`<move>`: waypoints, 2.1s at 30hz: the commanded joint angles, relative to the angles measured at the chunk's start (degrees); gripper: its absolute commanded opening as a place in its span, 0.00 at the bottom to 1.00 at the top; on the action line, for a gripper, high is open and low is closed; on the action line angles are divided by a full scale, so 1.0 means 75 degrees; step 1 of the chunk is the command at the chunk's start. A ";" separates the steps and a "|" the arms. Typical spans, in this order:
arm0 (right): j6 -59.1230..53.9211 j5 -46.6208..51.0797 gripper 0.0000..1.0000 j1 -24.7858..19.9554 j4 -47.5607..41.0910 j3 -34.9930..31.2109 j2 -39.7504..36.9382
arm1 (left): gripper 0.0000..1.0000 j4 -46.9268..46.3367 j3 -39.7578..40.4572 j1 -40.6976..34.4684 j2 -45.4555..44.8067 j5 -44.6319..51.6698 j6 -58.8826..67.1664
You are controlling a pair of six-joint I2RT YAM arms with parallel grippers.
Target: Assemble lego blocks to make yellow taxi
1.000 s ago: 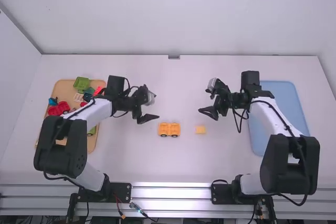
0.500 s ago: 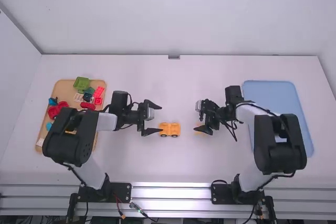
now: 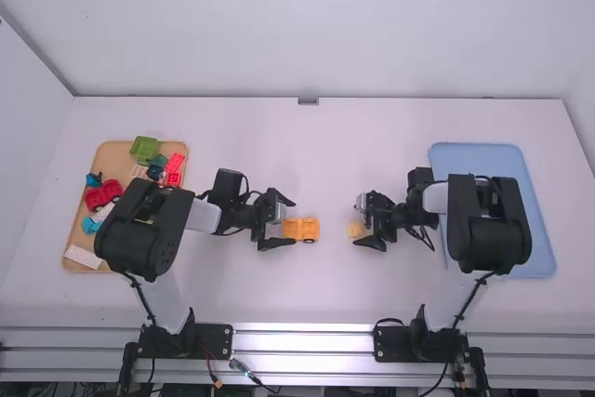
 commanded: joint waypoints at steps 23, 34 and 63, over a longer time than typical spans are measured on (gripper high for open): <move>-0.0758 -0.0233 0.45 -0.0020 -0.0125 0.0061 0.0472 | 0.99 -0.0038 0.0105 0.0029 0.0347 -0.0213 -0.0032; -0.0764 -0.0262 0.32 -0.0032 -0.0146 0.0050 0.0469 | 0.99 -0.0076 0.0105 0.0029 0.0347 -0.0213 -0.0029; -0.1536 -0.0863 0.18 0.0615 -0.3876 0.2022 0.0449 | 0.99 0.0236 0.0455 -0.0385 0.1116 -0.0047 0.0052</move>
